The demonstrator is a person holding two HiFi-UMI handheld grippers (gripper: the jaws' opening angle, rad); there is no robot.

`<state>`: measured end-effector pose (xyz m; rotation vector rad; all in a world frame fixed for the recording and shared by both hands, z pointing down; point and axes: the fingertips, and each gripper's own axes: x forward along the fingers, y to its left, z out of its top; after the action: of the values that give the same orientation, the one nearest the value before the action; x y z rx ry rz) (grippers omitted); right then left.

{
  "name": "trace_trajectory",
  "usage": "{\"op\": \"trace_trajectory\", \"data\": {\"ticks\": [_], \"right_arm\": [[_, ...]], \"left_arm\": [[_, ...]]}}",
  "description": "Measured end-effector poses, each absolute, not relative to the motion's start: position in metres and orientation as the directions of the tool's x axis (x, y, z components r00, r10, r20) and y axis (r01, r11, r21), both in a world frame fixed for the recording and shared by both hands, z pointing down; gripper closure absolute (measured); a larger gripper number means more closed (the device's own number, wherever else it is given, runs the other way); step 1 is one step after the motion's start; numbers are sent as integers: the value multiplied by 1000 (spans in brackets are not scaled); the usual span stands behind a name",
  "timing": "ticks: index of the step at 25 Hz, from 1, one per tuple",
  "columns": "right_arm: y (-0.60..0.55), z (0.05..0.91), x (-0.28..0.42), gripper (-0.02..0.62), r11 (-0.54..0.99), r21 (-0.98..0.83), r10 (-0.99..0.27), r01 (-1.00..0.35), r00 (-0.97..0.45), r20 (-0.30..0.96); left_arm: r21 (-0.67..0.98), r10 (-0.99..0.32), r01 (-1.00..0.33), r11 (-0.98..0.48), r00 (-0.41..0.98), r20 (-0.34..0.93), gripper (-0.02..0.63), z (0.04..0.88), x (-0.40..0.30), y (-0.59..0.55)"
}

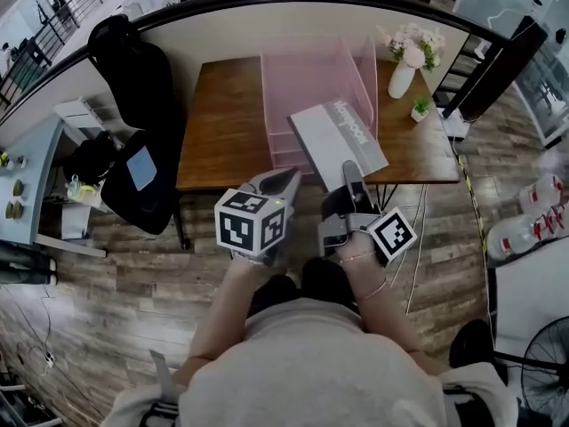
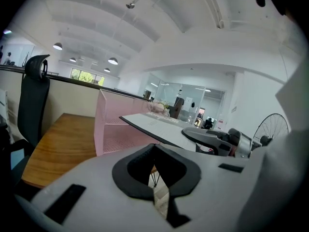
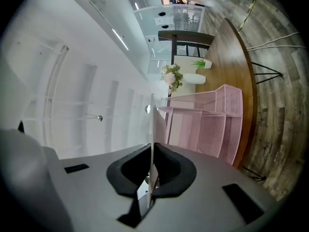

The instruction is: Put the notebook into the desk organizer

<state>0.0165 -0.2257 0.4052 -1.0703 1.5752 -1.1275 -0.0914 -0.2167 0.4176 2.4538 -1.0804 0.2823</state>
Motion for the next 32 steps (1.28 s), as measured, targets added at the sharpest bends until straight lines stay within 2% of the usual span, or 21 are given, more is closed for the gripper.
{"op": "trace_trajectory", "data": {"ticks": [7,14,32], "right_arm": [[-239,417,24,584,162,-980,-973,-113,-185,-139],[-267,415,25,566,141,-987,-968,-82,-220,-120],[-295,426,9,525,107,-978,-947,-177,-318,-46]], "left_arm": [[331,-636,-732,-595,681,363,604,425,-82,-229],[337,-644,-747,-573,665,377,604,422,-76,-248],[362,-678,-784,-504,619,396,604,434,-78,-267]]}}
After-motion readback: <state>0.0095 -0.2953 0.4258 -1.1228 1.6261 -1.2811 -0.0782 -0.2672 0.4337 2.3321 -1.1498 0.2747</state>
